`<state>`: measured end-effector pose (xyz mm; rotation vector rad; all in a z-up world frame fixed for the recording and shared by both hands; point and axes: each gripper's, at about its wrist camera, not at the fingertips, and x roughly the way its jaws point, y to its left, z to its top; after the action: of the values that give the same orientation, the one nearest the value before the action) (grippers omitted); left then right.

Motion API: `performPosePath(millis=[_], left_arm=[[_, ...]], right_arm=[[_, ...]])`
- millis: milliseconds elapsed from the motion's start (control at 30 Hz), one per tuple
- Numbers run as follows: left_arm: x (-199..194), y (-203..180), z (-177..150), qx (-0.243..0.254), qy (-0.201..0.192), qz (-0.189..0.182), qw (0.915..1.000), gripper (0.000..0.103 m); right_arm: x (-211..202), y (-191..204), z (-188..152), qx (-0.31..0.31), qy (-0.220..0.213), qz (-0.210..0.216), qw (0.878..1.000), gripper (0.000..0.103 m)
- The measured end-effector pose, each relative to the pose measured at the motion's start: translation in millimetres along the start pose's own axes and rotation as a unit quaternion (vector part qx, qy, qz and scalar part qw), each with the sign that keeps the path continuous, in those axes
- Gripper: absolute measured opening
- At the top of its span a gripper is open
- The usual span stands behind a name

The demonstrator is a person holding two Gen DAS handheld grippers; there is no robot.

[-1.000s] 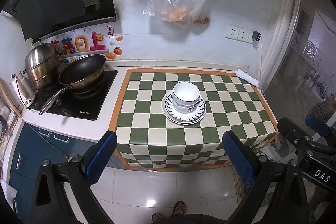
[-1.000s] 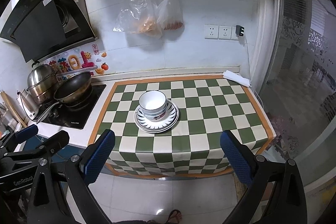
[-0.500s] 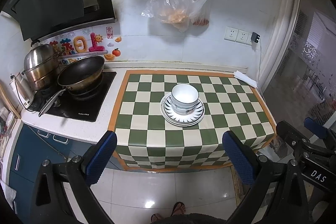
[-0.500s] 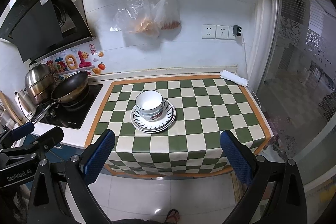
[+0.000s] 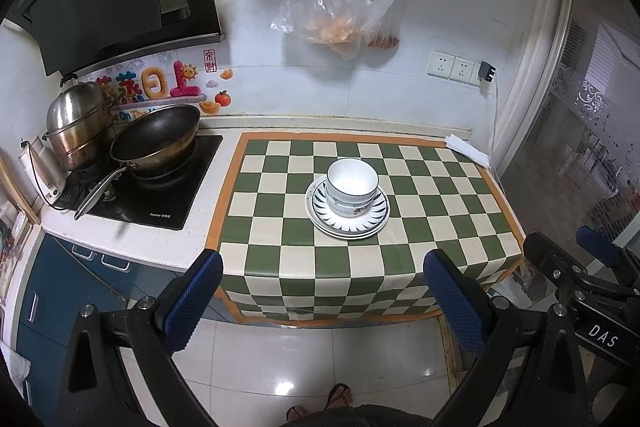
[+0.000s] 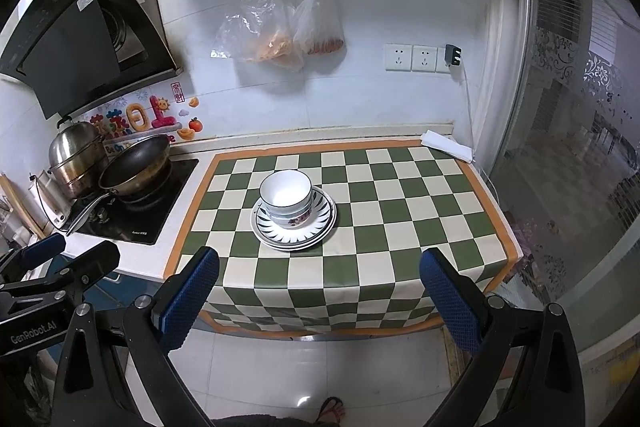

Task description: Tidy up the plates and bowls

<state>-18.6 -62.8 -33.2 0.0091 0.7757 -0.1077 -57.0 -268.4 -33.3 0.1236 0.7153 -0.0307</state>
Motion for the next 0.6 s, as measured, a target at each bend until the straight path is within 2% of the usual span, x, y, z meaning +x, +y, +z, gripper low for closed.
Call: performPosePath(millis=[600], left_arm=[[-2.4, 1.9, -3.1, -0.003, 0.002, 0.002, 1.0000, 0.103]], right_arm=[[0.0, 0.8, -2.3, 0.001, 0.001, 0.000, 1.000, 0.102]])
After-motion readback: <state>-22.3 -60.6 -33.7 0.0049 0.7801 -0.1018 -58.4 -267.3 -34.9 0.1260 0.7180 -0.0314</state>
